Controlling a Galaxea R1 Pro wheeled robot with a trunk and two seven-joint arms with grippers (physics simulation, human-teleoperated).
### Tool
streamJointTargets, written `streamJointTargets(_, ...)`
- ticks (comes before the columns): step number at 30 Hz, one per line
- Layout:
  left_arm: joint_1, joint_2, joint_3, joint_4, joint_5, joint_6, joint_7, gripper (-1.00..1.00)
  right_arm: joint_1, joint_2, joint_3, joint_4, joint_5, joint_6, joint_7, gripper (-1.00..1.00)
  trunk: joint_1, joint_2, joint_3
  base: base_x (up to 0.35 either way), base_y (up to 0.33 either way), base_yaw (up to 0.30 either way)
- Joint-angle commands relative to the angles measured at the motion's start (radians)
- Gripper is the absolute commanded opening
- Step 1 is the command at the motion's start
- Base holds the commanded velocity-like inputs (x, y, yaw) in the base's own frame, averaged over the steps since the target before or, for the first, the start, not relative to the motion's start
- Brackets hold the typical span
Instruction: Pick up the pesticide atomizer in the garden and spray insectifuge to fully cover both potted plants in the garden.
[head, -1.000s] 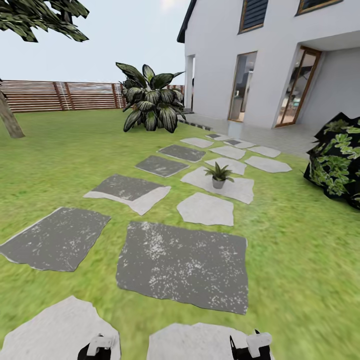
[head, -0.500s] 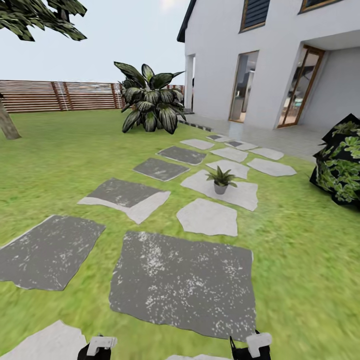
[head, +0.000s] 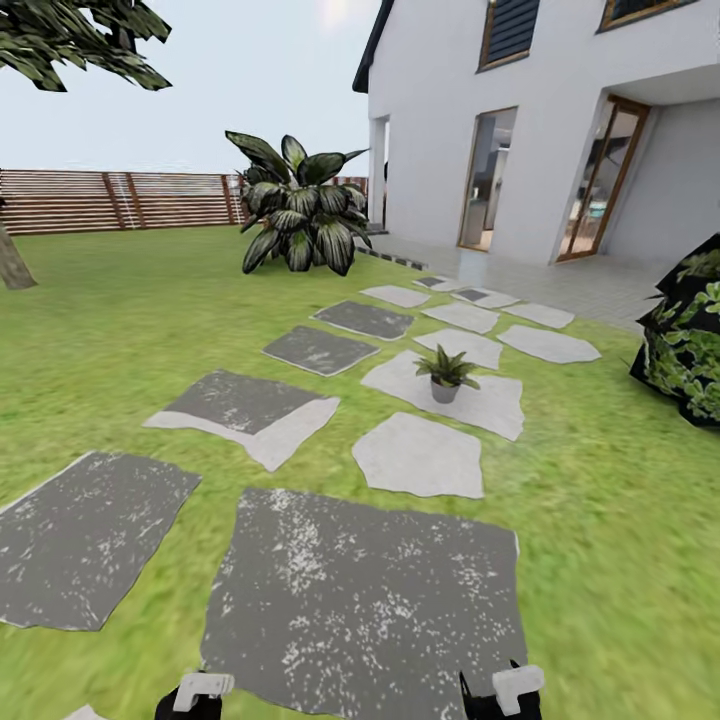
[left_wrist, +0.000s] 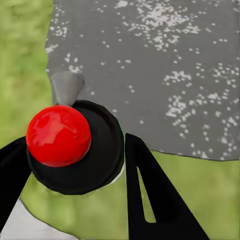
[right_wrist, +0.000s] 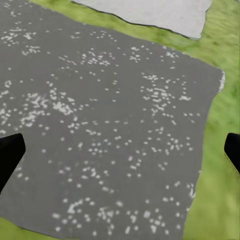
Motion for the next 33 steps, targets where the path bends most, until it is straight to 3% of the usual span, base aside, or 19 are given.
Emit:
streamJointTargets(1,-0.001,0.000,-0.008,0.001,0.010,-0.004,0.000,-1.00,-0.001,0.000,-0.008,0.001,0.011,-0.003,-0.004,1.00,0.001,0.000,-0.001,0.339,0.000,0.000)
streamJointTargets(33,-0.001,0.001,-0.008,-0.001,0.011,-0.004,-0.002,-1.00,-0.001,-0.003,-0.009,-0.039,0.010,-0.004,-0.004,1.00,0.001,0.000,-0.001,0.339,0.000,0.000)
